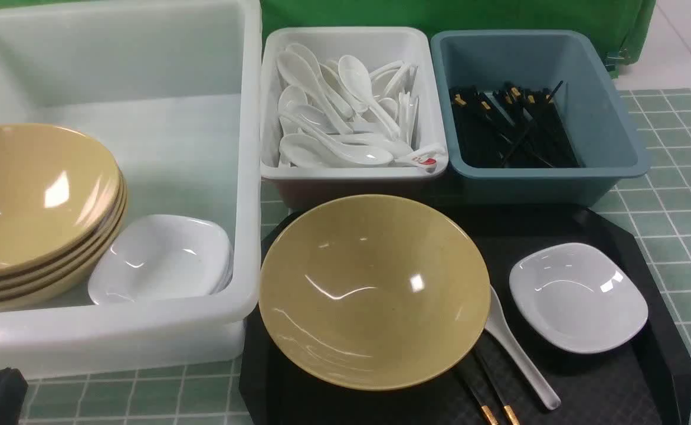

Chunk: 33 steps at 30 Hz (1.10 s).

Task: On blue table put chopsticks spoon bowls plates into blue grey white boxes.
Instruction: 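Grasp the large bowl on the tray by its rim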

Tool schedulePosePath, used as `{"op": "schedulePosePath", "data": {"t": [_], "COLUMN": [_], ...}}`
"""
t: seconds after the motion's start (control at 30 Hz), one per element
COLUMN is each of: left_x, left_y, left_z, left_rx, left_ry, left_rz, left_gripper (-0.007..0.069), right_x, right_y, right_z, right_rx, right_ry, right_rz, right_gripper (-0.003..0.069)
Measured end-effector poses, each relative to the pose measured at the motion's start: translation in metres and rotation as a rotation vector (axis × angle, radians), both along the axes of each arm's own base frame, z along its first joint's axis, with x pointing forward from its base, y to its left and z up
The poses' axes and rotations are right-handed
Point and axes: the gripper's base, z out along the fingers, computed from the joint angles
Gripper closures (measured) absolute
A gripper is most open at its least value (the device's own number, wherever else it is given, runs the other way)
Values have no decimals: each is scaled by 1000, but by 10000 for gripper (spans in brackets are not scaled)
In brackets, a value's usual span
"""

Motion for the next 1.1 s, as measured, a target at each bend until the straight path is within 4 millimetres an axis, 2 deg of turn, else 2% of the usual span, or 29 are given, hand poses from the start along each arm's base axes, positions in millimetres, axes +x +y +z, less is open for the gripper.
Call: {"op": "schedulePosePath", "data": {"t": [1.1], "left_x": [0], "left_y": [1], "left_z": [0], "left_rx": [56], "left_ry": [2], "left_rz": [-3], "left_gripper": [622], "right_x": [0], "right_y": [0], "right_z": [0], "right_rx": [0], "right_ry": [0], "right_rz": [0], "right_gripper": [423]}}
